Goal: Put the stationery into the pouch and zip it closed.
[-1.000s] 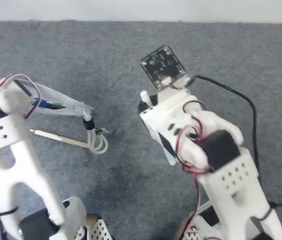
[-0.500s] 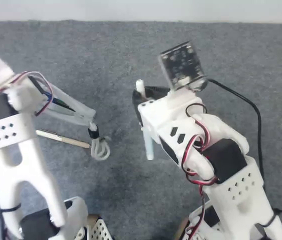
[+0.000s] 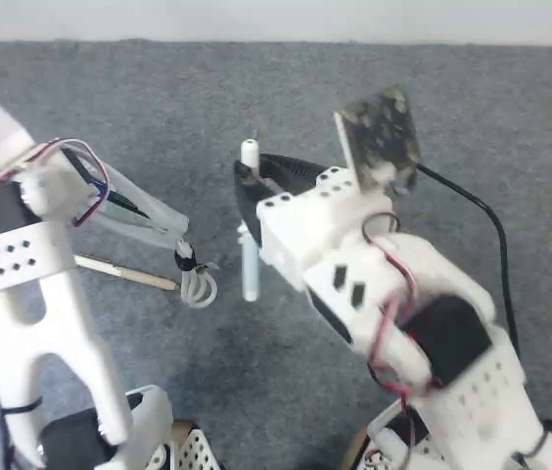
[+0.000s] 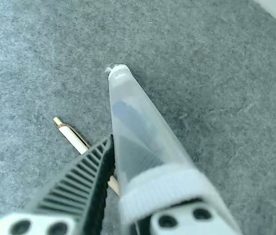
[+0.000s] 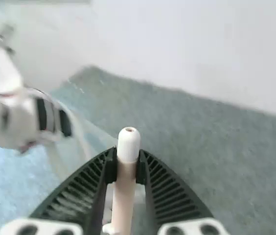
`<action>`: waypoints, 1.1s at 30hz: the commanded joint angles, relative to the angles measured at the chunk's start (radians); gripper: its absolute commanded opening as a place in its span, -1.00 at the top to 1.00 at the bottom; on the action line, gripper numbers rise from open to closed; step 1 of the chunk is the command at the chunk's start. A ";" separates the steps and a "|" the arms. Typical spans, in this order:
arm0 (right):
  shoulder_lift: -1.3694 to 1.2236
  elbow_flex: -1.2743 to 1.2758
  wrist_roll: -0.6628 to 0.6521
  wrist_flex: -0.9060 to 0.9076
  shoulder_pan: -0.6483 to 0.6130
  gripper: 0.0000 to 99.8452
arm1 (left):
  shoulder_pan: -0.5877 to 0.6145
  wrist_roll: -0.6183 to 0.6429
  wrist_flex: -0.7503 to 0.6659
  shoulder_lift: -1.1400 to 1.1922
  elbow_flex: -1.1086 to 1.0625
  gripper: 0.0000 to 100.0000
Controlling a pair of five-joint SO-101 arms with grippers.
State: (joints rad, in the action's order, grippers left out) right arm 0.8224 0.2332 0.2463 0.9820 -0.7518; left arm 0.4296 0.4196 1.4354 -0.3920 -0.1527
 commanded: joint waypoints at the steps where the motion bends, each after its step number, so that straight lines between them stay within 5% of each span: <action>1: 0.082 -0.003 0.009 -0.064 -0.036 0.99 | -0.009 -0.009 -0.008 -0.006 -0.008 0.98; 24: 0.110 0.043 0.009 -0.420 -0.065 0.99 | -0.008 -0.009 -0.009 -0.005 -0.010 0.98; 33: 0.110 0.345 0.002 -0.831 -0.151 0.99 | -0.009 -0.009 -0.008 -0.005 -0.010 0.98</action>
State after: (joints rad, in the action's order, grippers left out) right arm 0.9160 0.5386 0.2463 0.3023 -0.8915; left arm 0.4296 0.4196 1.4354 -0.3920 -0.1527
